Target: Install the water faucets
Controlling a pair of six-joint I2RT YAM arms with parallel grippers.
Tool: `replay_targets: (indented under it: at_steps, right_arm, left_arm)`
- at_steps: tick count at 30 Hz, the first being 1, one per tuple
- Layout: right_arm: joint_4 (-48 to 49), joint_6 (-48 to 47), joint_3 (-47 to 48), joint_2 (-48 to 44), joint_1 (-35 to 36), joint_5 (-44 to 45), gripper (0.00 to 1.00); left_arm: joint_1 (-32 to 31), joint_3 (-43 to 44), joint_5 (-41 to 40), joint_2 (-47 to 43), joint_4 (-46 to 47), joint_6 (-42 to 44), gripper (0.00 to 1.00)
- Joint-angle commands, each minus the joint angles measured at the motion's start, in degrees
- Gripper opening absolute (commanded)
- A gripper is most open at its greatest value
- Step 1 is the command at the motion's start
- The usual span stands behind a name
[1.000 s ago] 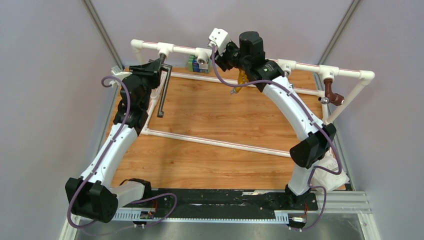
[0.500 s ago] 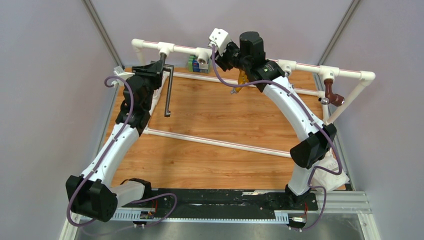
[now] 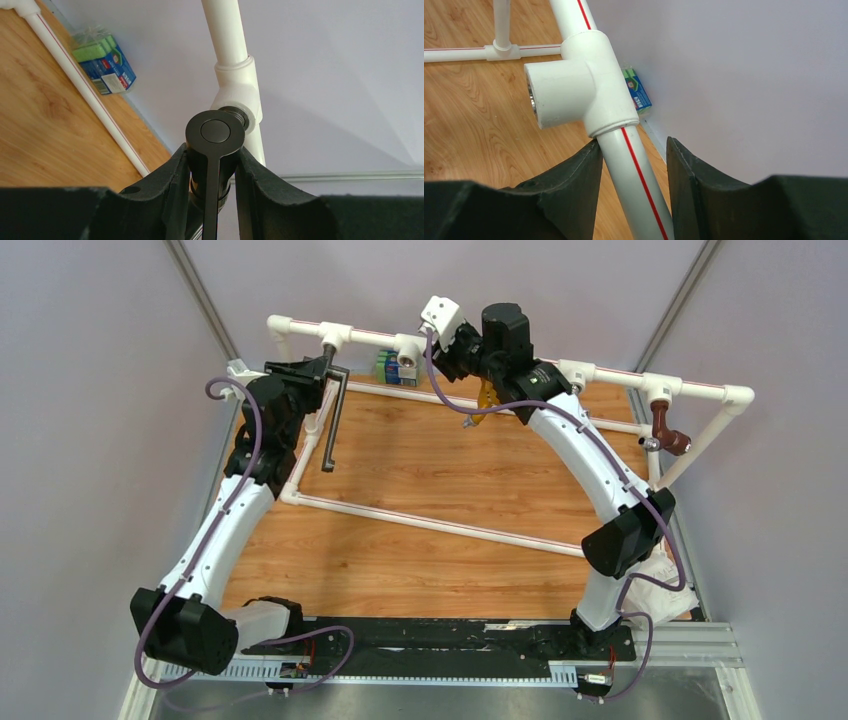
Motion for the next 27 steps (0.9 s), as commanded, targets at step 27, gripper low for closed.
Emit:
replay_targets:
  at_steps: [27]
  right_arm:
    - [-6.83,5.85,-2.08,-1.81,2.45,-7.96,0.0]
  left_arm:
    - [-0.98,5.68,8.9,2.22,5.81,15.25,0.0]
